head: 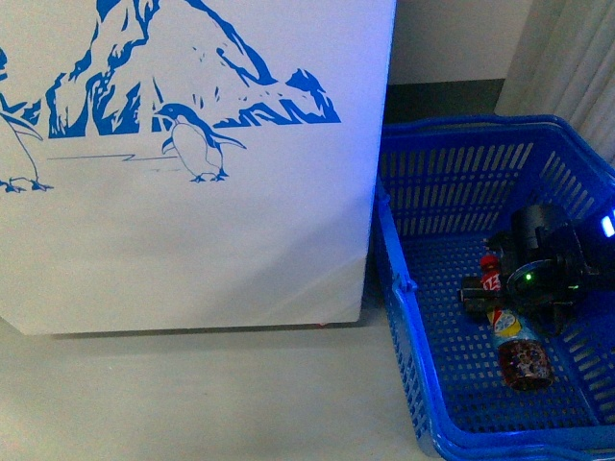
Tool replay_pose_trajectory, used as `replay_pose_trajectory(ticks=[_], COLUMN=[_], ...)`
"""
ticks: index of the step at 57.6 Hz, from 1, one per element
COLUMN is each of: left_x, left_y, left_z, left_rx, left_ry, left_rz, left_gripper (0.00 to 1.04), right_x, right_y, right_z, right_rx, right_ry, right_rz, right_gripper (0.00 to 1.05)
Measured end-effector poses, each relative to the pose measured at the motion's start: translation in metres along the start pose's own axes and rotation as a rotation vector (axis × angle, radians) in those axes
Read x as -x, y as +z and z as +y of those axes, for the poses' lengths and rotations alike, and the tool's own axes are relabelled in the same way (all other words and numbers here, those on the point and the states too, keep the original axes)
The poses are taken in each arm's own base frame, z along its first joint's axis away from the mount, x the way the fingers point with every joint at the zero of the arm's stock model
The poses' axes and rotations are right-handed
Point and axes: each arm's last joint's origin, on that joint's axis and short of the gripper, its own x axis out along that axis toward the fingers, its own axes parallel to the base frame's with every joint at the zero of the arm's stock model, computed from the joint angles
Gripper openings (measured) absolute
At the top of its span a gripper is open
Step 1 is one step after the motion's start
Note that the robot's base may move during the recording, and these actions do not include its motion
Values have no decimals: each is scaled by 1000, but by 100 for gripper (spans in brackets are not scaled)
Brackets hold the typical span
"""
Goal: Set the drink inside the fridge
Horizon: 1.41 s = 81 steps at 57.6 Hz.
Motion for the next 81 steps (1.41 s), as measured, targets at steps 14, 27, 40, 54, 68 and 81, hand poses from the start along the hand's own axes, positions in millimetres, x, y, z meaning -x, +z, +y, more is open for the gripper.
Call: replay_pose_trajectory(ticks=[14, 27, 40, 54, 68, 81], left_x=[0, 0, 0, 0, 0, 0], left_y=[0, 0, 0, 0, 0, 0], left_z=[0, 0, 0, 0, 0, 0], left_rx=[0, 0, 0, 0, 0, 0], left_ry=[0, 0, 0, 0, 0, 0], left_rz=[0, 0, 0, 0, 0, 0], left_gripper=[97, 97, 97, 97, 97, 97], right_x=[-1, -1, 12, 61, 118, 174], right_y=[1, 2, 8, 46, 78, 88], right_z=[0, 1, 3, 6, 6, 2], right_rx=[-1, 1, 23, 35, 30, 23], right_ry=[4, 9, 36, 57, 73, 79], right_rz=[-11, -39, -108, -264, -415, -528], right_gripper=[55, 42, 42, 41, 41, 41])
